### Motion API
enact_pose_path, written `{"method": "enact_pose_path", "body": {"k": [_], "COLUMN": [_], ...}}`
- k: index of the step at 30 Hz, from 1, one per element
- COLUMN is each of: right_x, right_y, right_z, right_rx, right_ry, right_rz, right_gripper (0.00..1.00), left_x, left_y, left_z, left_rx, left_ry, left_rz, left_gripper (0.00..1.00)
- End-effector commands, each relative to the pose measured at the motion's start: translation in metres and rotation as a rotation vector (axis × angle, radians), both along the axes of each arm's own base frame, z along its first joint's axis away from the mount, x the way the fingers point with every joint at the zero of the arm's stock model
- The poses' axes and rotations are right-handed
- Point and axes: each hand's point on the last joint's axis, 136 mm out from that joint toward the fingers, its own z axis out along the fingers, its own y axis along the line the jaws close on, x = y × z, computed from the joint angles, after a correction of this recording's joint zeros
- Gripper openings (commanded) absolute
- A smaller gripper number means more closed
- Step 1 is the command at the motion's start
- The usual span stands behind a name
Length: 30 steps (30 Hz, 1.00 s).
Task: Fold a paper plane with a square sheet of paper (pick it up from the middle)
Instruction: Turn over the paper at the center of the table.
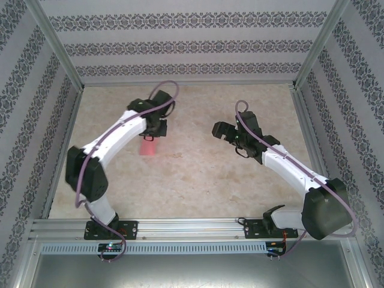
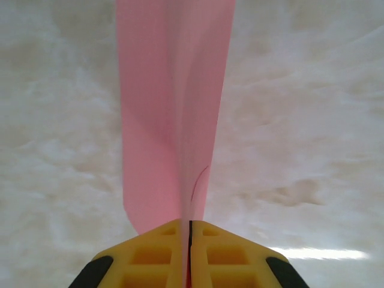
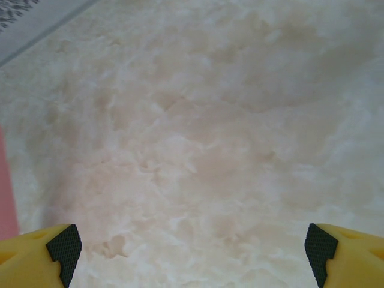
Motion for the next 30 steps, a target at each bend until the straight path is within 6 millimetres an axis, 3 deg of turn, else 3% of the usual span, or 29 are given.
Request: {"method": "enact_pose_path", "body": {"k": [1,8,14,23,30], "right_x": [-0.006,-0.015,-0.018,-0.015,-0.013], "right_y": [-0.020,-0.042,-0.050,-0.042,-0.032], "right_z": [-0.003,-0.013,-0.020,-0.033,-0.037], "right_rx": [-0.033,-0.035,-0.025,0.017,0.058], "right_ry": [0.011,0.045,0.074,0.122,0.146], "right_rz": [-0.061,-0.121,-0.151,-0.145,-0.121], "right_gripper": [0.98,0.97,0.97,0.97,0.97], "left_x": [-0.007,0.004,-0.008,-0.021,-0.027], "left_y": [0.031,-0.014,-0.056,-0.108,-0.130], "left_z": [-0.012,-0.066,-0.103,-0.124,-0.124], "left_rx": [0.400,0.538,0.395,0.056,-0.246], "left_ry": [0.058,0.094,0.162,0.237,0.307], "left_rz": [-0.019,-0.110,-0.159,-0.209,-0.182], "left_gripper": [0.09,0.09,0.12,0.26,0.43]}}
